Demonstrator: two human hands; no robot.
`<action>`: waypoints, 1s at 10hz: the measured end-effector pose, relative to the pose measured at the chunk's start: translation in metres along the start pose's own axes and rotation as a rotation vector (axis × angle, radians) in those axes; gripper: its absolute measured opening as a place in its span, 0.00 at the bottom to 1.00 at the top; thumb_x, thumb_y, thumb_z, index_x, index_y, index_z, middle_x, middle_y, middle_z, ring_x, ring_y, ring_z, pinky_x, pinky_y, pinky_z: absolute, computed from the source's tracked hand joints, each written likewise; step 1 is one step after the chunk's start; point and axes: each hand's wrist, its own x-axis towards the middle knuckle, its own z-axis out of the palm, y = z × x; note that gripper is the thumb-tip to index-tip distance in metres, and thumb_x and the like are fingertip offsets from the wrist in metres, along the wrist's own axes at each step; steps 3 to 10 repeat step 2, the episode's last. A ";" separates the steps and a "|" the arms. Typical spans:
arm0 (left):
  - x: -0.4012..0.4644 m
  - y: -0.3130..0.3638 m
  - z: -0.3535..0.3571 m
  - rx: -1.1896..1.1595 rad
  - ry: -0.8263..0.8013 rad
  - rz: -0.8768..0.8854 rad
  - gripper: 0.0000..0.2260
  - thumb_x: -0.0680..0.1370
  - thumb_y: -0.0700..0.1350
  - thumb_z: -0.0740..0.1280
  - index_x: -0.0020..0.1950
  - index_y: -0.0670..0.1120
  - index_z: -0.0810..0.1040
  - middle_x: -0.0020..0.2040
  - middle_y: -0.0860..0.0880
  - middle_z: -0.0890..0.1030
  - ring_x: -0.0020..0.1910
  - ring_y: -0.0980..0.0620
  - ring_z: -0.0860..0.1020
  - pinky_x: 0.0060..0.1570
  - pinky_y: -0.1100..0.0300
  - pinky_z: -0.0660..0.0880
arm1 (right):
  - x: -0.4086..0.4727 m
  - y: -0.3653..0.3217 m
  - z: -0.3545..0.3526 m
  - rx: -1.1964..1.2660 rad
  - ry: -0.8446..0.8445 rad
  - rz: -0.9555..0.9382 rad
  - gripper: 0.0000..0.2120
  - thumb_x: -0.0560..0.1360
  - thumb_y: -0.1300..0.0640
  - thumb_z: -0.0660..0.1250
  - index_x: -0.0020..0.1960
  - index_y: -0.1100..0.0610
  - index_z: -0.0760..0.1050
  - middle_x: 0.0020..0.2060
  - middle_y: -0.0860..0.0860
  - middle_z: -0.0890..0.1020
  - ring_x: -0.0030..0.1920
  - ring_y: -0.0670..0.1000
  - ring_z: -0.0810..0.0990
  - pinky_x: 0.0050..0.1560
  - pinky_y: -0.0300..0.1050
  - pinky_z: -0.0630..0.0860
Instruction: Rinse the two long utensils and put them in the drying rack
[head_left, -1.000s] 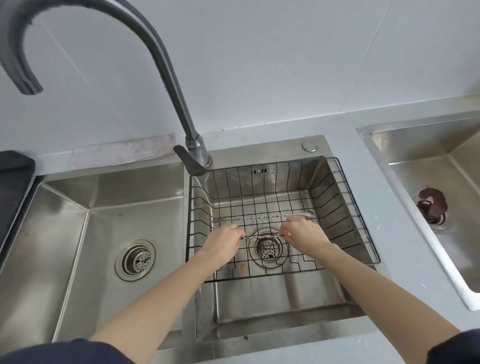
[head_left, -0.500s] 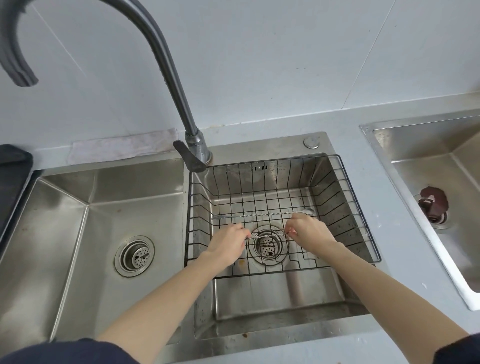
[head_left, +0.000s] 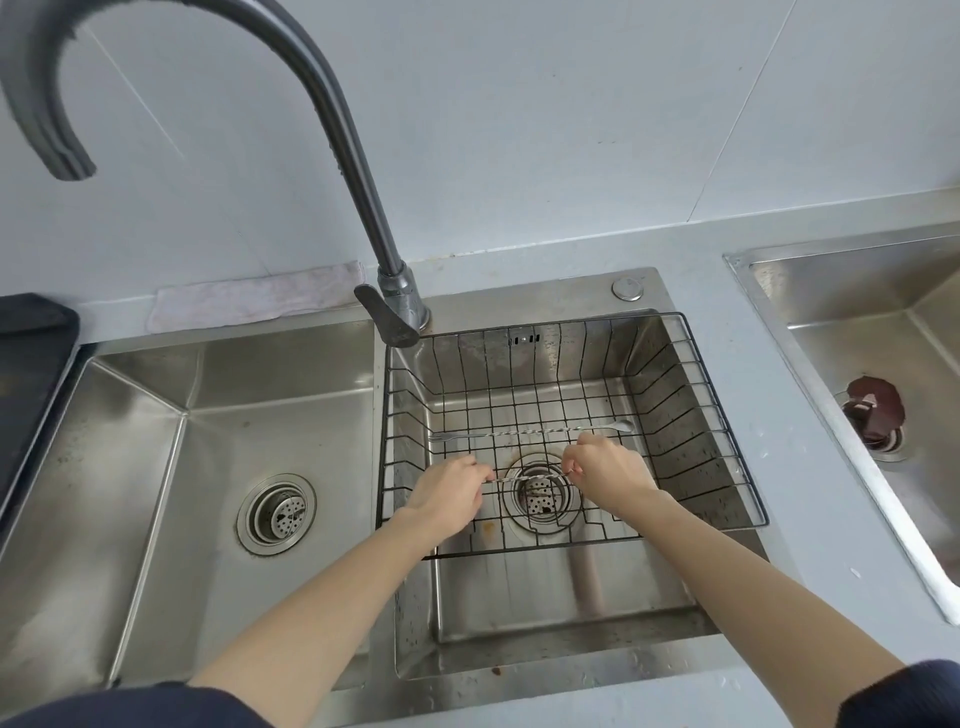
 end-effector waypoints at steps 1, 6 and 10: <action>-0.003 0.002 -0.004 0.011 0.046 0.016 0.16 0.80 0.40 0.55 0.66 0.46 0.72 0.63 0.47 0.76 0.61 0.47 0.76 0.58 0.54 0.75 | -0.003 -0.005 -0.002 0.000 0.029 -0.005 0.11 0.78 0.59 0.59 0.55 0.56 0.77 0.56 0.55 0.76 0.58 0.58 0.76 0.52 0.51 0.75; -0.010 0.003 -0.013 0.060 0.114 0.015 0.16 0.80 0.42 0.55 0.67 0.46 0.71 0.64 0.47 0.76 0.61 0.48 0.75 0.59 0.54 0.73 | -0.006 -0.017 -0.007 -0.023 0.054 -0.029 0.12 0.78 0.58 0.59 0.59 0.56 0.75 0.59 0.54 0.76 0.59 0.58 0.76 0.55 0.50 0.74; -0.010 0.003 -0.013 0.060 0.114 0.015 0.16 0.80 0.42 0.55 0.67 0.46 0.71 0.64 0.47 0.76 0.61 0.48 0.75 0.59 0.54 0.73 | -0.006 -0.017 -0.007 -0.023 0.054 -0.029 0.12 0.78 0.58 0.59 0.59 0.56 0.75 0.59 0.54 0.76 0.59 0.58 0.76 0.55 0.50 0.74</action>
